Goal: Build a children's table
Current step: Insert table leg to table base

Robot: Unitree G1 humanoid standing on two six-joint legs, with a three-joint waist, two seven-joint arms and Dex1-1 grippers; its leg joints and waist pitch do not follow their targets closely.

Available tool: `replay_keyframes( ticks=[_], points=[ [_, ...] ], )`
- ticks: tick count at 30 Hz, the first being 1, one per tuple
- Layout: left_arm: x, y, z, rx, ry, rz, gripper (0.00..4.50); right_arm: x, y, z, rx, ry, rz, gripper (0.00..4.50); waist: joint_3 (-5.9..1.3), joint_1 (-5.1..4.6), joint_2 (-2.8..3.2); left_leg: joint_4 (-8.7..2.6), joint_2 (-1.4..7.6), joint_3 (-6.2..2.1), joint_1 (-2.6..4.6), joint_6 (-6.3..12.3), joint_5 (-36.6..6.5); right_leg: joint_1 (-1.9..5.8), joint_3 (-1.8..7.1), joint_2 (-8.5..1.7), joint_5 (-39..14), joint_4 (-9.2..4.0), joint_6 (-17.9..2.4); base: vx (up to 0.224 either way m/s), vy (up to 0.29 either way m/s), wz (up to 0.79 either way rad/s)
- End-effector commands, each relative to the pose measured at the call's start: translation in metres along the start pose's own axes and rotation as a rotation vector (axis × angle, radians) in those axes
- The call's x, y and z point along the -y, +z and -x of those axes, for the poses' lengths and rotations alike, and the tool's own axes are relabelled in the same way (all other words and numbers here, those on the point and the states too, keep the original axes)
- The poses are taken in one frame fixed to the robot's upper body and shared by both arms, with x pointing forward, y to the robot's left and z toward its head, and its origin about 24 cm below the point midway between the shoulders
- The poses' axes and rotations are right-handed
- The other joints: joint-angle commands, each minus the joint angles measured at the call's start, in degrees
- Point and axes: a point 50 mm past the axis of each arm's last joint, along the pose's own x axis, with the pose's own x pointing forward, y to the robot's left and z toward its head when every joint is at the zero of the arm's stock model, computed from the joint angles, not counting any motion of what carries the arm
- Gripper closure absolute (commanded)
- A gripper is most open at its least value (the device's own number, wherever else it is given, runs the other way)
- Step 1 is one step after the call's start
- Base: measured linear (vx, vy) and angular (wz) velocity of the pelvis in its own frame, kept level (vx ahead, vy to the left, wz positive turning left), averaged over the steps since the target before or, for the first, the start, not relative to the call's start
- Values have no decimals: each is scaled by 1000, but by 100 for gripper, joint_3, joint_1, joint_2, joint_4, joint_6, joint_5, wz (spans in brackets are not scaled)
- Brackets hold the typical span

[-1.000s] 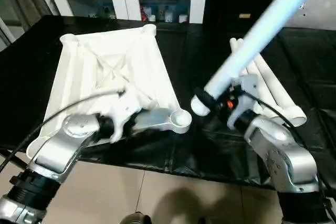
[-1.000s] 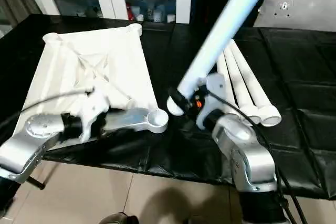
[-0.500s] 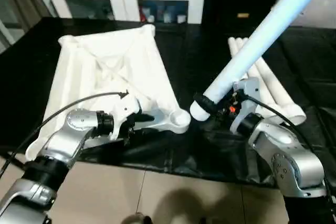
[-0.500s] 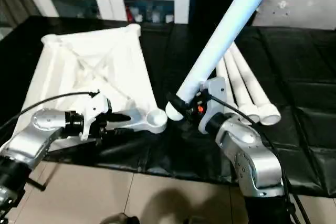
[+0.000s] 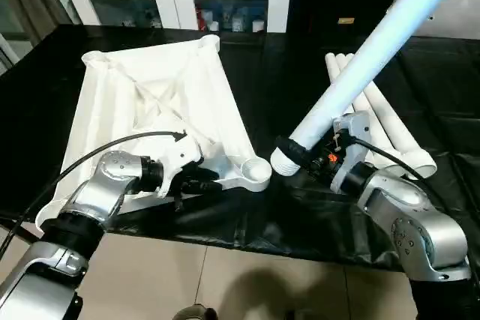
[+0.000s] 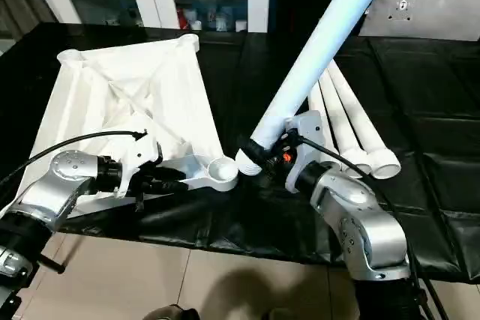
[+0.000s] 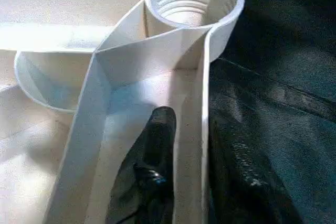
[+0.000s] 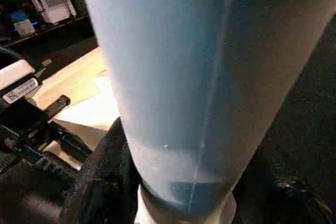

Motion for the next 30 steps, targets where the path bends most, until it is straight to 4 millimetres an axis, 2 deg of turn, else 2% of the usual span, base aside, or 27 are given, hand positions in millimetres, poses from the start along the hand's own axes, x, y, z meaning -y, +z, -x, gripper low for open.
replay_keyframes(
  ticks=[1, 5, 6, 11, 13, 15, 16, 17, 19, 20, 21, 23, 24, 25, 27, 30],
  points=[
    [-1, -6, 1, -36, 1, 7, 387, -6, 9, -2, 22, 34, 24, 257, -362, 2, -43, -507, 418, -152, 137, 30, -1306, 249, 263, -431, -1023, -413, -1348, 0, 0, 0],
    [-1, -8, 2, -69, -15, -16, 405, -7, 9, -2, 18, 39, 24, 257, -349, 5, -39, -514, 417, -152, 145, 19, -1388, 241, 269, -439, -1282, -443, -1282, 0, 0, 0],
    [0, -9, 1, -72, -18, -18, 422, -7, 9, -2, 18, 39, 24, 257, -347, 4, -39, -518, 420, -154, 148, 8, -1413, 238, 269, -439, -1325, -445, -1269, 0, 0, 0],
    [3, -2, -4, -36, -67, -83, 446, -6, 10, -2, 25, 39, 23, 257, -347, 2, -46, -533, 429, -163, 154, -55, -1531, 229, 278, -448, -1519, -462, -1198, 0, 0, 0],
    [12, 9, -14, 20, -150, -151, 450, -8, 12, -2, 23, 57, 27, 257, -363, 7, -41, -533, 436, -160, 158, -29, -1420, 229, 274, -440, -1299, -451, -1224, 0, 0, 0],
    [21, 16, -24, 60, -208, -178, 450, -11, 12, -2, 16, 79, 32, 257, -394, 32, -9, -519, 442, -143, 169, 22, -1216, 241, 269, -434, -896, -416, -1299, 0, 0, 0],
    [26, 21, -29, 85, -240, -196, 450, -12, 12, -2, 11, 90, 35, 257, -399, 54, -31, -508, 438, -130, 163, 100, -1049, 252, 265, -429, -618, -400, -1356, 0, 0, 0],
    [27, 22, -31, 93, -248, -199, 450, -13, 12, -1, 10, 92, 36, 257, -411, 95, -18, -490, 438, -118, 165, 178, -902, 254, 263, -438, -433, -382, -1390, 0, 0, 0],
    [31, 25, -37, 114, -267, -207, 450, -14, 12, -1, 6, 99, 39, 257, -409, 129, -23, -483, 435, -102, 175, 232, -859, 244, 261, -438, -417, -395, -1409, 0, 0, 0],
    [34, 28, -44, 131, -275, -219, 450, -15, 11, -1, 1, 102, 40, 257, -401, 159, -11, -481, 436, -98, 168, 254, -873, 245, 263, -447, -508, -399, -1403, 0, 0, 0],
    [34, 28, -47, 125, -270, -225, 450, -15, 10, 0, -5, 104, 42, 257, -392, 176, -36, -484, 436, -90, 164, 260, -947, 248, 263, -450, -725, -427, -1355, 0, 0, 0],
    [31, 26, -49, 102, -242, -224, 450, -16, 9, 1, -20, 104, 45, 257, -378, 212, -39, -496, 439, -83, 173, 216, -1107, 239, 269, -462, -1202, -468, -1237, 0, 0, 0],
    [28, 24, -49, 88, -217, -223, 450, -16, 8, 2, -31, 103, 47, 257, -377, 220, -4, -501, 441, -89, 174, 186, -1164, 234, 268, -461, -1364, -476, -1185, 0, 0, 0],
    [25, 22, -48, 75, -187, -223, 450, -16, 7, 3, -44, 104, 49, 257, -354, 221, -25, -525, 437, -92, 188, 75, -1405, 218, 269, -460, -1833, -525, -1024, 0, 0, 0],
    [21, 19, -46, 60, -146, -227, 450, -16, 5, 4, -60, 104, 50, 257, -344, 202, -33, -555, 442, -119, 185, -21, -1572, 223, 268, -460, -2118, -539, -870, 0, 0, 0],
    [18, 15, -40, 42, -84, -245, 450, -16, 3, 5, -90, 102, 60, 257, -352, 153, -36, -564, 436, -135, 179, -80, -1639, 218, 266, -462, -2168, -548, -808, 0, 0, 0]
  ],
)
